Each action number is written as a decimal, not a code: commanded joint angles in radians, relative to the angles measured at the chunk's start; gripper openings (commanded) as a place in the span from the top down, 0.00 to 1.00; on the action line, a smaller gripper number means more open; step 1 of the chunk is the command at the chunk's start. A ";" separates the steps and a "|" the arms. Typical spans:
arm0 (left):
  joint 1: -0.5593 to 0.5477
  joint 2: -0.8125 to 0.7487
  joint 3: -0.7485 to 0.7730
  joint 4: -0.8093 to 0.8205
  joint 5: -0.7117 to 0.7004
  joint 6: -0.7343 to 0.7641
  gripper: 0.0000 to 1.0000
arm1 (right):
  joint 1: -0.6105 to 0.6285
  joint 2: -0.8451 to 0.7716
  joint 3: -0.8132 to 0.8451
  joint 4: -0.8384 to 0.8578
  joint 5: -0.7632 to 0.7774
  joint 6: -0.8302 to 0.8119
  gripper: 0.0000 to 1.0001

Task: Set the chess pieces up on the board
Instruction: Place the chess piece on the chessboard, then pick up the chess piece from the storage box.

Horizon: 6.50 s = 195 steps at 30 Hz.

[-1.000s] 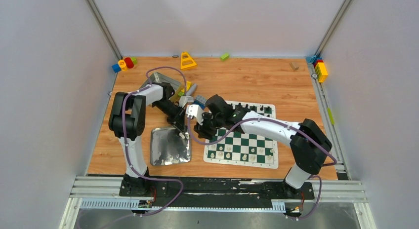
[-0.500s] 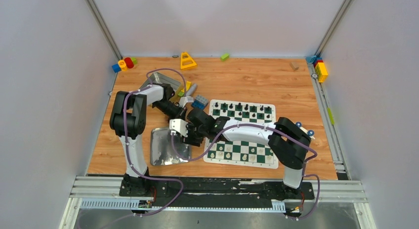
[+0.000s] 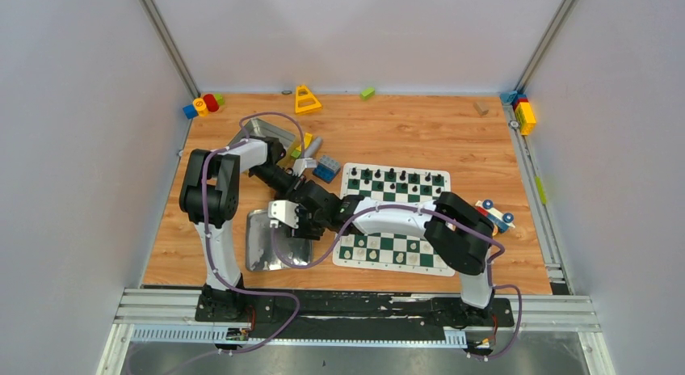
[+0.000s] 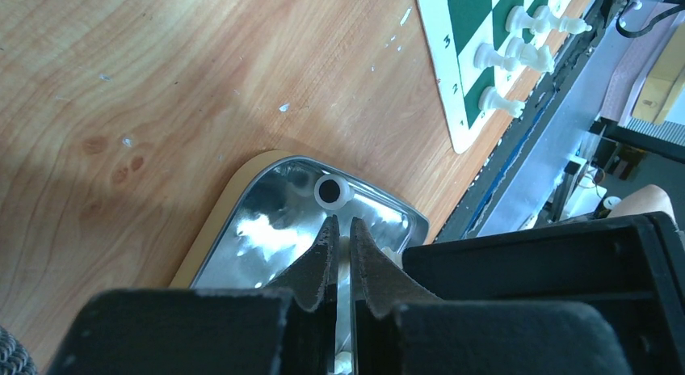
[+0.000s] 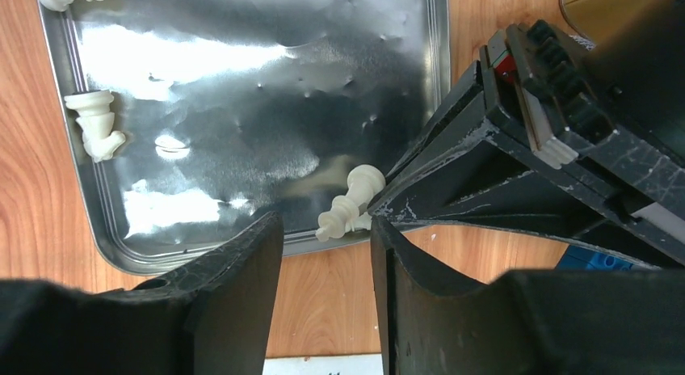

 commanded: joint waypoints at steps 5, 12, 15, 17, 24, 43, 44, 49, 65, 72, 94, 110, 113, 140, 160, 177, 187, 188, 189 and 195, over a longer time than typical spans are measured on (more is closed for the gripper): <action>-0.007 -0.016 0.010 -0.017 0.030 0.001 1.00 | 0.006 0.033 0.065 0.037 0.036 -0.017 0.61; -0.009 -0.018 0.011 -0.023 0.032 0.005 1.00 | 0.007 0.049 0.073 0.037 0.050 -0.023 0.63; -0.009 -0.019 0.012 -0.027 0.032 0.008 1.00 | 0.007 0.054 0.085 0.036 0.060 -0.025 0.63; -0.010 -0.018 0.011 -0.028 0.032 0.010 1.00 | 0.008 0.059 0.090 0.037 0.062 -0.023 0.63; -0.012 -0.016 0.012 -0.028 0.035 0.012 1.00 | 0.008 0.067 0.091 0.037 0.067 -0.026 0.70; -0.012 -0.067 0.018 -0.022 -0.007 0.024 0.73 | 0.007 -0.001 0.091 -0.017 0.066 -0.014 1.00; -0.012 -0.071 0.018 -0.018 -0.011 0.024 0.68 | 0.007 -0.008 0.090 -0.022 0.062 -0.012 1.00; -0.013 -0.104 0.031 -0.014 -0.045 0.014 0.52 | 0.007 -0.040 0.086 -0.061 0.037 0.013 1.00; -0.010 -0.276 0.051 0.053 -0.194 -0.014 0.40 | -0.074 -0.354 0.025 -0.460 -0.159 0.044 1.00; -0.010 -0.404 -0.010 0.123 -0.308 -0.033 0.34 | -0.130 -0.510 -0.094 -0.670 -0.180 0.026 1.00; -0.011 -0.512 -0.063 0.168 -0.391 -0.038 0.15 | -0.285 -0.528 -0.310 -0.734 -0.209 0.025 0.99; -0.010 -0.531 -0.079 0.181 -0.395 -0.038 0.15 | -0.287 -0.405 -0.309 -0.670 -0.181 0.023 0.98; -0.010 -0.531 -0.079 0.179 -0.395 -0.036 0.14 | -0.287 -0.392 -0.309 -0.668 -0.175 0.022 0.98; -0.011 -0.523 -0.078 0.174 -0.396 -0.032 0.14 | -0.281 -0.352 -0.322 -0.640 -0.155 0.055 0.92; -0.011 -0.520 -0.083 0.172 -0.403 -0.026 0.14 | -0.264 -0.362 -0.330 -0.623 -0.129 0.089 0.69; -0.175 -0.544 -0.280 0.275 -0.461 0.132 0.21 | -0.391 -0.558 -0.234 -0.598 -0.245 0.093 0.41; -0.280 -0.673 -0.420 0.170 -0.548 0.275 0.28 | -0.519 -0.647 -0.320 -0.546 -0.282 0.108 0.42; -0.305 -0.690 -0.447 0.165 -0.562 0.290 0.28 | -0.526 -0.649 -0.327 -0.540 -0.285 0.112 0.42; -0.317 -0.718 -0.462 0.159 -0.592 0.296 0.28 | -0.530 -0.650 -0.330 -0.537 -0.285 0.113 0.43; -0.398 -0.770 -0.509 0.129 -0.639 0.312 0.31 | -0.555 -0.644 -0.366 -0.509 -0.276 0.121 0.44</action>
